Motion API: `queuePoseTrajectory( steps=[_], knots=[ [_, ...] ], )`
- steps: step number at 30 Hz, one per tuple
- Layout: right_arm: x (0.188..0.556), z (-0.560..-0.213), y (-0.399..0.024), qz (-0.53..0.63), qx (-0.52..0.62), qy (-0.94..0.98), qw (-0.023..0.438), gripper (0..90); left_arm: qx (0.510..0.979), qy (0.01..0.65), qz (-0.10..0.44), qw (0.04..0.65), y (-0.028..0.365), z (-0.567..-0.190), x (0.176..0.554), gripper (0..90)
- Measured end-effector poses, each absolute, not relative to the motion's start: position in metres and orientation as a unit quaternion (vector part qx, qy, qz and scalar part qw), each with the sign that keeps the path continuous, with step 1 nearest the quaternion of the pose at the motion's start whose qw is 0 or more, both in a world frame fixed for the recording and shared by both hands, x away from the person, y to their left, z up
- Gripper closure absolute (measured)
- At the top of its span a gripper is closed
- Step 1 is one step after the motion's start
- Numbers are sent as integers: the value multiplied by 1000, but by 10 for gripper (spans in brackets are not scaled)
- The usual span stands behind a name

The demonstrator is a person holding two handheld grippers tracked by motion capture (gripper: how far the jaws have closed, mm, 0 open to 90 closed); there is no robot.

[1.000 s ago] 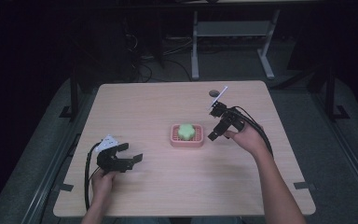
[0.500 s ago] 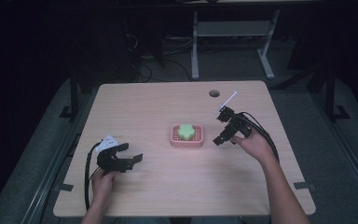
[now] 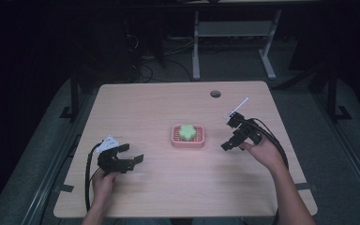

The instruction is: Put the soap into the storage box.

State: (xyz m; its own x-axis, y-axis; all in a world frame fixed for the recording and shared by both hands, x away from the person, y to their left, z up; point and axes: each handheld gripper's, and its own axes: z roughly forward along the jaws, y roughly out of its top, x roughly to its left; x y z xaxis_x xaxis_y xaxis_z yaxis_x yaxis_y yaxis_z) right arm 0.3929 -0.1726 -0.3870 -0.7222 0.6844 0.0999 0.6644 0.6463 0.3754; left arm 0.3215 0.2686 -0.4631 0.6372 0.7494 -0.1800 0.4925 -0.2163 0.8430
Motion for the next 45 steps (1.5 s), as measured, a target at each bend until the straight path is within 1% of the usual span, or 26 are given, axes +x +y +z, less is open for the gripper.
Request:
queuePoseTrajectory(
  steps=[23, 45],
  knots=[
    [362, -392, -198, 214, 379, 900, 36, 194, 771, 402, 135, 475, 268, -463, 322, 144],
    [330, -412, -229, 225, 408, 884, 36, 197, 772, 404, 135, 472, 266, -463, 321, 144]
  ],
)
